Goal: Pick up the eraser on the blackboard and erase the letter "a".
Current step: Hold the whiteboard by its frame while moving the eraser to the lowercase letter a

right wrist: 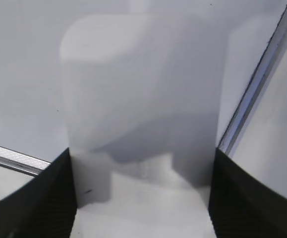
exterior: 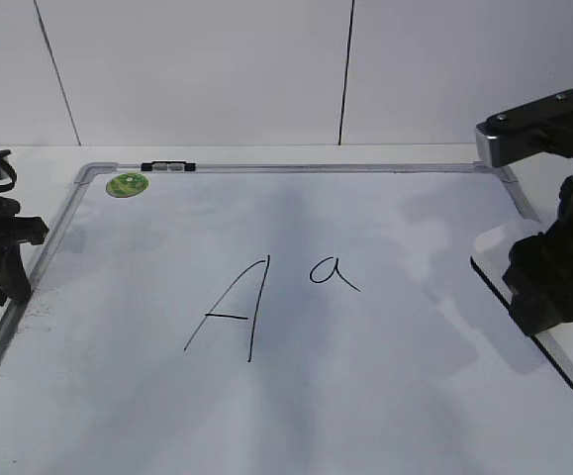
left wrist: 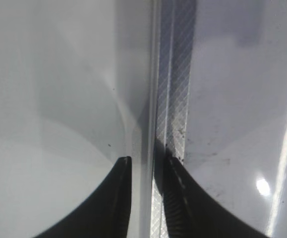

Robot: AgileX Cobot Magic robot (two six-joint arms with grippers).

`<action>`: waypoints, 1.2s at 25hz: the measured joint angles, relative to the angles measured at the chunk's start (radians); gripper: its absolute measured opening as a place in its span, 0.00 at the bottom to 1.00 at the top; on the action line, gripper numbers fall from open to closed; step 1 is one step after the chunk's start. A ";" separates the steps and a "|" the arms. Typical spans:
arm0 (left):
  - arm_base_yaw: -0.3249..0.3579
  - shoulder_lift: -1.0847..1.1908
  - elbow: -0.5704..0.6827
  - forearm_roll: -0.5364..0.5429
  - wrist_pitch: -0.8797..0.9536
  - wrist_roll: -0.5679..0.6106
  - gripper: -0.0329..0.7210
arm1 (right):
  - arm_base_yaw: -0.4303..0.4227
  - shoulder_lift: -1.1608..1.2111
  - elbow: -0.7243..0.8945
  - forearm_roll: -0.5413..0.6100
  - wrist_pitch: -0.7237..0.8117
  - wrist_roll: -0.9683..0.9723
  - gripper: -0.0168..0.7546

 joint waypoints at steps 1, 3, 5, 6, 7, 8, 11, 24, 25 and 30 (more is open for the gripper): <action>0.000 0.000 0.000 0.000 -0.002 0.000 0.26 | 0.000 0.000 0.000 0.000 0.000 0.000 0.71; 0.000 0.000 0.000 -0.002 -0.002 0.000 0.26 | 0.000 0.000 0.000 0.000 0.000 0.000 0.71; 0.000 0.000 0.000 -0.004 -0.002 0.000 0.26 | 0.000 0.000 0.000 0.000 0.000 0.000 0.71; 0.000 0.000 0.000 -0.004 -0.002 0.000 0.26 | 0.000 0.000 0.000 0.000 0.000 0.000 0.71; 0.000 0.000 0.000 -0.005 -0.002 0.000 0.26 | 0.000 0.000 0.000 0.000 0.000 0.000 0.71; 0.000 0.002 0.000 -0.008 -0.002 0.000 0.26 | 0.000 0.000 0.000 0.000 0.000 0.000 0.71; 0.000 0.014 -0.005 -0.023 0.002 0.006 0.26 | 0.000 0.000 0.000 0.000 0.000 0.000 0.71; 0.006 0.027 -0.016 -0.044 0.021 0.020 0.19 | 0.000 0.000 0.000 0.000 0.000 0.000 0.71; 0.006 0.027 -0.016 -0.046 0.021 0.020 0.14 | 0.000 0.000 0.000 0.000 0.000 0.000 0.71; 0.006 0.027 -0.018 -0.046 0.023 0.029 0.07 | 0.000 0.000 0.000 0.000 0.000 0.000 0.71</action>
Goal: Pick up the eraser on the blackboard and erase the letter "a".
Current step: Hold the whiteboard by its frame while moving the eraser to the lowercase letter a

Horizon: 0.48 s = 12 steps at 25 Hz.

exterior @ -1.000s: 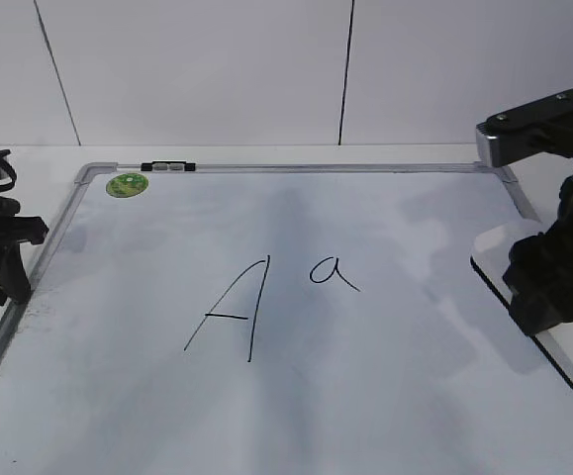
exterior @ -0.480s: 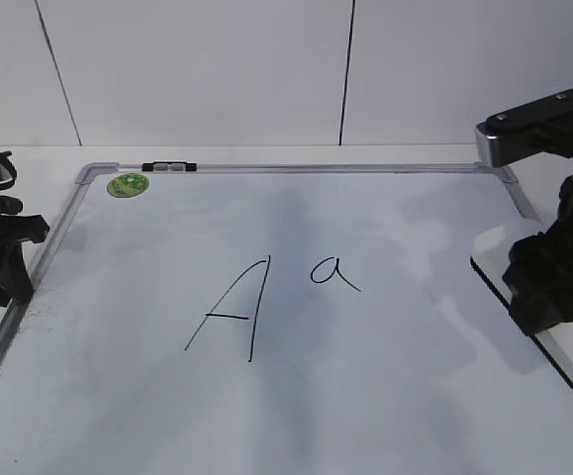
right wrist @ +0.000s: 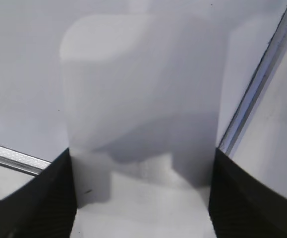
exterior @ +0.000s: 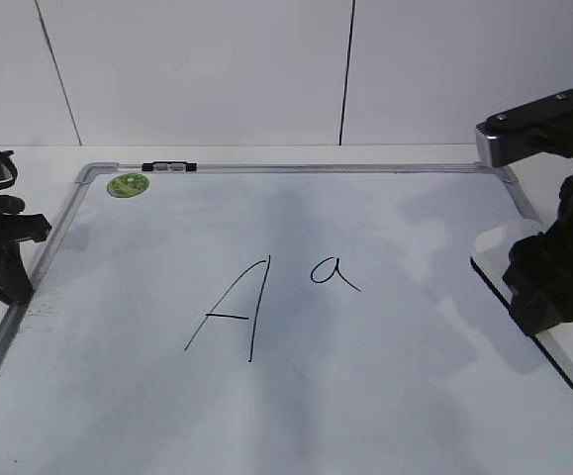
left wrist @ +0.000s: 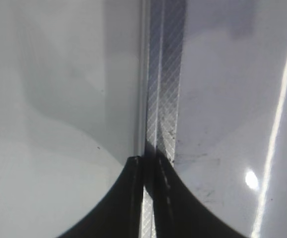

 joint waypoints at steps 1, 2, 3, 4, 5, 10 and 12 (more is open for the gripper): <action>0.000 0.000 0.000 0.000 0.002 0.000 0.07 | 0.000 0.000 0.000 0.000 0.000 0.000 0.71; 0.000 0.000 0.000 0.000 0.001 0.001 0.07 | 0.000 0.000 0.000 0.000 0.000 0.000 0.71; 0.000 0.000 0.000 0.000 0.001 0.001 0.07 | 0.000 0.000 0.000 0.000 0.000 0.000 0.71; 0.000 0.000 0.000 0.000 0.001 0.001 0.07 | 0.000 0.000 0.000 0.000 0.000 0.000 0.71; 0.000 0.000 0.000 0.000 0.001 0.001 0.07 | 0.000 0.000 0.000 0.000 0.000 0.000 0.71; 0.000 0.000 0.000 0.000 0.001 0.001 0.07 | 0.000 0.067 -0.011 0.000 0.000 0.000 0.71; 0.000 0.000 0.000 0.000 0.002 0.001 0.07 | 0.000 0.113 -0.033 0.002 0.000 0.000 0.71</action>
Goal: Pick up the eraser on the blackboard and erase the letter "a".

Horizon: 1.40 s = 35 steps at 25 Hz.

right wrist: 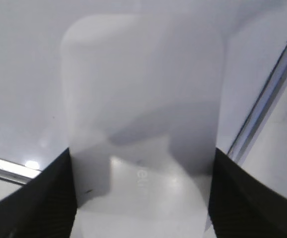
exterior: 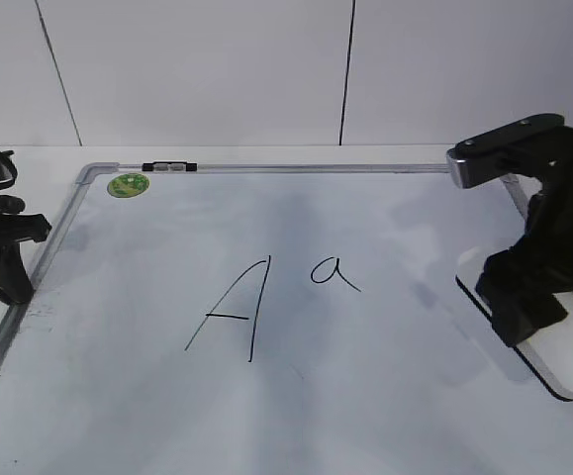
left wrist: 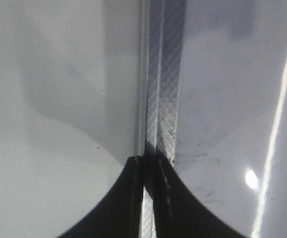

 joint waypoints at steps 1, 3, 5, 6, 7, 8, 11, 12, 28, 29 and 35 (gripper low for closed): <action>0.000 0.000 0.000 0.000 0.000 0.000 0.07 | 0.000 0.026 -0.019 0.002 0.000 0.000 0.71; 0.000 0.000 0.000 0.000 0.000 0.000 0.07 | 0.000 0.070 -0.065 0.006 0.004 0.000 0.71; 0.000 0.000 0.000 -0.002 0.000 0.000 0.07 | 0.000 0.114 -0.125 0.011 0.009 0.002 0.71; 0.000 0.000 0.000 -0.002 0.000 0.000 0.07 | 0.000 0.133 -0.152 0.011 0.013 0.002 0.71; 0.000 0.000 0.000 -0.002 0.000 0.000 0.07 | 0.000 0.155 -0.185 0.012 0.018 0.002 0.71; 0.000 0.000 0.000 -0.002 0.000 0.000 0.07 | 0.000 0.177 -0.219 0.012 0.023 0.002 0.71; 0.000 0.000 0.000 -0.002 0.000 0.000 0.07 | 0.000 0.251 -0.317 0.014 0.042 0.003 0.71; 0.000 0.000 0.000 -0.002 0.001 0.000 0.07 | 0.000 0.281 -0.352 0.014 0.042 0.003 0.71; 0.000 0.000 0.000 -0.002 0.002 0.002 0.07 | 0.000 0.610 -0.612 0.053 0.048 0.003 0.71; 0.000 0.000 0.000 -0.002 0.002 0.002 0.07 | 0.000 0.622 -0.614 0.054 0.048 0.003 0.71; 0.000 0.000 0.000 -0.002 0.003 0.002 0.07 | 0.000 0.662 -0.633 0.062 0.052 0.003 0.71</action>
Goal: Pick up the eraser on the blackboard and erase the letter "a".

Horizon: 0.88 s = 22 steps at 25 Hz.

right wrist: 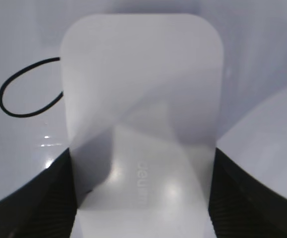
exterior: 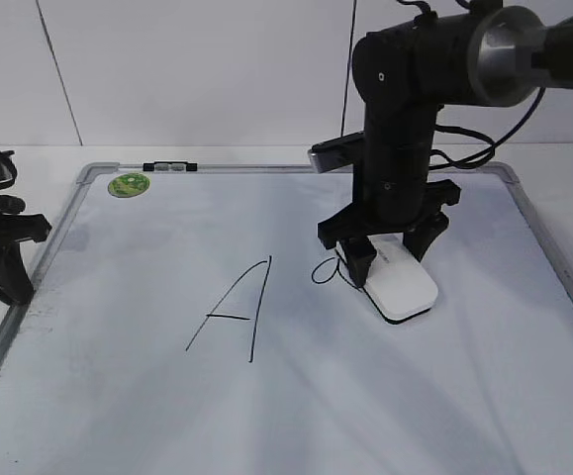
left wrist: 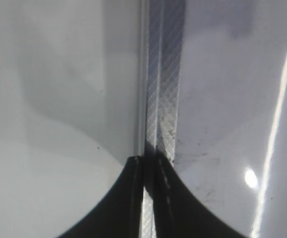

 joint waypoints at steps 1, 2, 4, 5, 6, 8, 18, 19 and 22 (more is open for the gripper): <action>0.000 0.000 0.000 0.000 0.000 0.000 0.07 | 0.000 0.005 -0.004 0.004 0.003 0.000 0.71; 0.000 0.000 0.000 0.000 0.000 0.000 0.07 | 0.000 0.007 -0.009 0.006 0.005 0.000 0.71; 0.000 0.000 0.000 0.000 0.000 0.000 0.07 | 0.000 0.011 -0.010 0.009 0.007 -0.002 0.71; 0.000 0.000 0.000 0.000 0.000 0.000 0.07 | 0.000 0.011 -0.011 0.009 0.009 -0.002 0.71; 0.000 0.000 0.000 0.000 0.000 0.000 0.07 | 0.000 0.011 -0.012 0.013 0.010 -0.002 0.71; 0.000 0.000 0.000 0.000 0.000 0.000 0.07 | 0.000 0.011 -0.012 0.017 0.010 -0.006 0.71; 0.000 0.000 0.000 0.000 0.000 0.000 0.07 | 0.046 0.014 -0.015 0.032 0.009 -0.013 0.71; 0.000 0.000 0.000 0.000 0.000 0.000 0.07 | 0.054 0.014 -0.015 0.032 0.008 -0.013 0.71; 0.000 0.000 0.000 0.000 0.000 0.000 0.07 | 0.084 0.014 -0.015 0.032 0.008 -0.013 0.71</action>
